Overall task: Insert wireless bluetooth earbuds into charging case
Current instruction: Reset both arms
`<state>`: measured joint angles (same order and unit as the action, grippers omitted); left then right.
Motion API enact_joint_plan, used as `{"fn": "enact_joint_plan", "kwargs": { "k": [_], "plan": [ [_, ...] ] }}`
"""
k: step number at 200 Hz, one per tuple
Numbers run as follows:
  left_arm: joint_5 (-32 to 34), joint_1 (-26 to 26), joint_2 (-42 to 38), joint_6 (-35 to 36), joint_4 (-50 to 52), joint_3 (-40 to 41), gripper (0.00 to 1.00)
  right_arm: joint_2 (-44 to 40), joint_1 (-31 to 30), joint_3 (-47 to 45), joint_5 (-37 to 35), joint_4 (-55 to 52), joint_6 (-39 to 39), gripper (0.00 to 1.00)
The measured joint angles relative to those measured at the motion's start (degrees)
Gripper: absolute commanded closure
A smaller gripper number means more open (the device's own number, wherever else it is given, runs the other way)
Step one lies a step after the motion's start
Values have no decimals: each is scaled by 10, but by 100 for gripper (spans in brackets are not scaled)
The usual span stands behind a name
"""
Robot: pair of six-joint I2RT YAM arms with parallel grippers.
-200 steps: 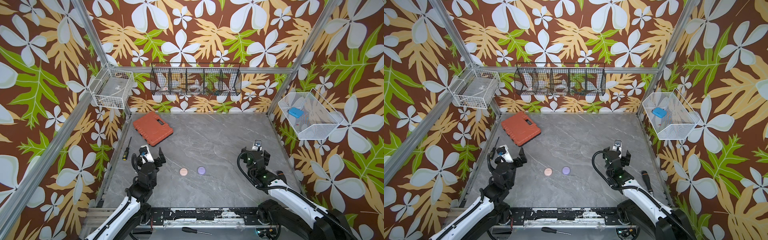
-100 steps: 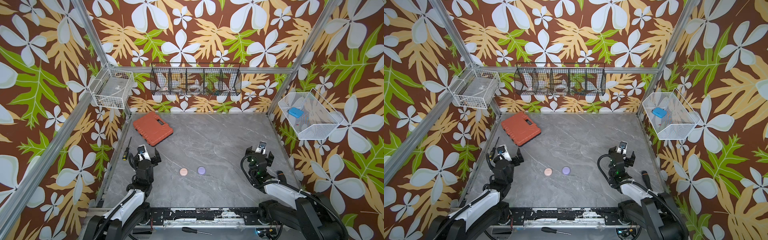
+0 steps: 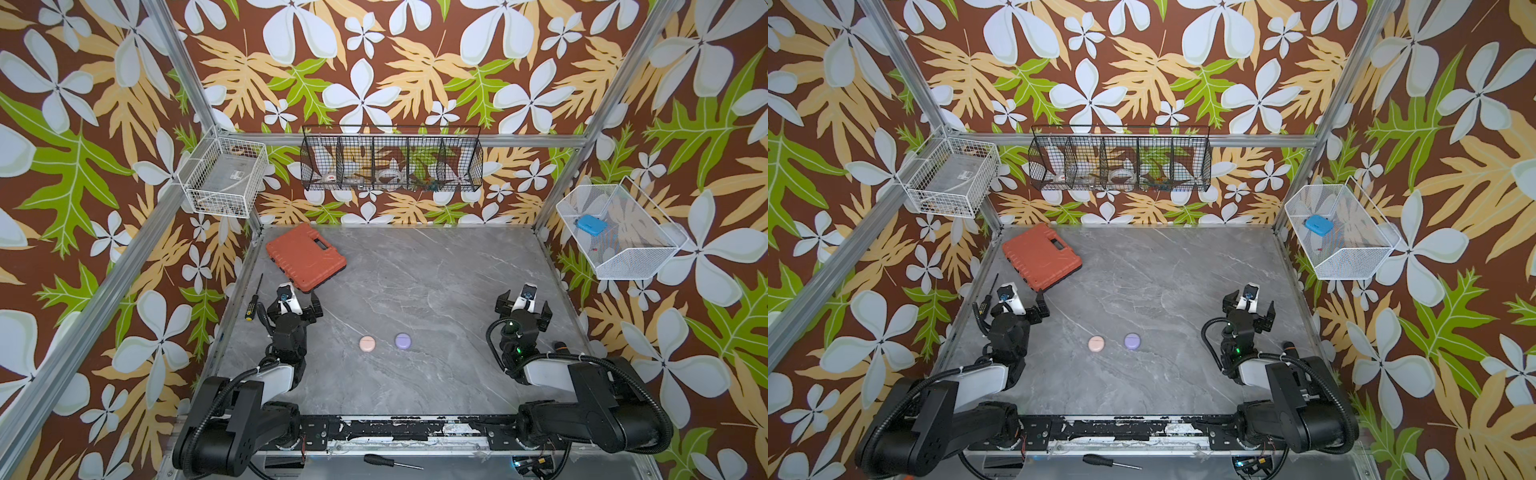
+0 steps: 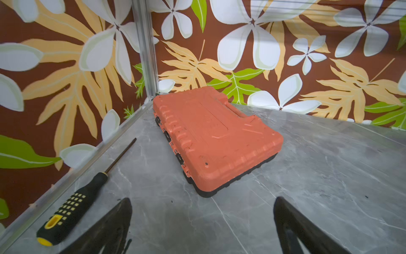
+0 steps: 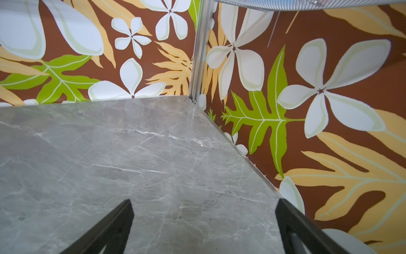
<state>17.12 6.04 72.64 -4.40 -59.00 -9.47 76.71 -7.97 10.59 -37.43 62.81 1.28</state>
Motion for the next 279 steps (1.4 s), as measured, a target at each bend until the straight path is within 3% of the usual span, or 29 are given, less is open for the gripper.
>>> {"fn": "enact_joint_plan", "kwargs": {
  "k": [36, 120, 171, 279],
  "plan": [
    [-41, -13, 46, 5, -30, -5, 0, 4, 5, -8, 30, 15, 2, 1],
    [-86, -27, 49, 4, -44, -11, 0, 91, 47, -2, 135, 71, 12, 1],
    [-125, -42, 53, 4, -46, -13, 0, 92, 64, -6, 181, 78, 26, 1],
    [-81, -20, 58, 4, -77, -2, 0, 93, 64, -3, 196, 89, 28, 1]
  ]
}}
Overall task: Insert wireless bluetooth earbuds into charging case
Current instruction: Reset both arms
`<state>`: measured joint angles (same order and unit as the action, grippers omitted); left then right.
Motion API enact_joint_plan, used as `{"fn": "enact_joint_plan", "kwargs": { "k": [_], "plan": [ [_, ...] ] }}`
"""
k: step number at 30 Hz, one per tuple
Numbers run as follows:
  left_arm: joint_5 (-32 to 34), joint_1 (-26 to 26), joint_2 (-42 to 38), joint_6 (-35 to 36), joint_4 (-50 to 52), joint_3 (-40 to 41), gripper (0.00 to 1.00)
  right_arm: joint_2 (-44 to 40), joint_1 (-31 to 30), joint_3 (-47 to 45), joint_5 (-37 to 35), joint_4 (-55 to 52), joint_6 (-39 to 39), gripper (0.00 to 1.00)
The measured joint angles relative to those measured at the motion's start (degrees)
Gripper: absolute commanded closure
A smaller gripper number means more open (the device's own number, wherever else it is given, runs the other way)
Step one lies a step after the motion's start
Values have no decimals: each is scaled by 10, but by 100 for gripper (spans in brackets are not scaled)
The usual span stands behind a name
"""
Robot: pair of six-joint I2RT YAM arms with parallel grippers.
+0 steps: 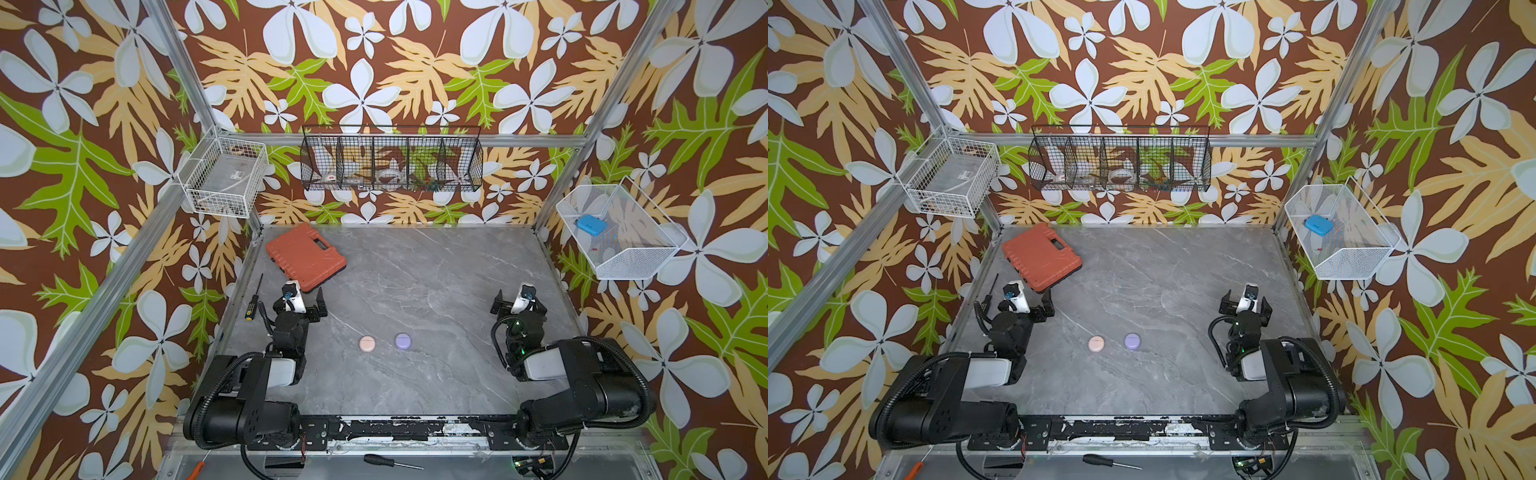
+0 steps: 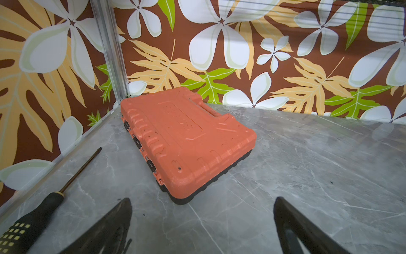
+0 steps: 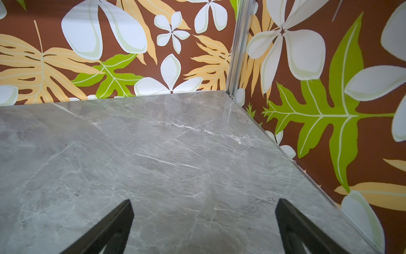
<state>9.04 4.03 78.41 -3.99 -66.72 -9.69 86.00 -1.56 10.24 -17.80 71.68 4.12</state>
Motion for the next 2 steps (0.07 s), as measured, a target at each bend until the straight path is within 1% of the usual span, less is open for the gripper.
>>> {"fn": "enact_joint_plan", "kwargs": {
  "k": [2],
  "plan": [
    [1, 0, 0, 0, 0, 0, 0, 0, 0, 1, 0, 0, 0, 0]
  ]
}}
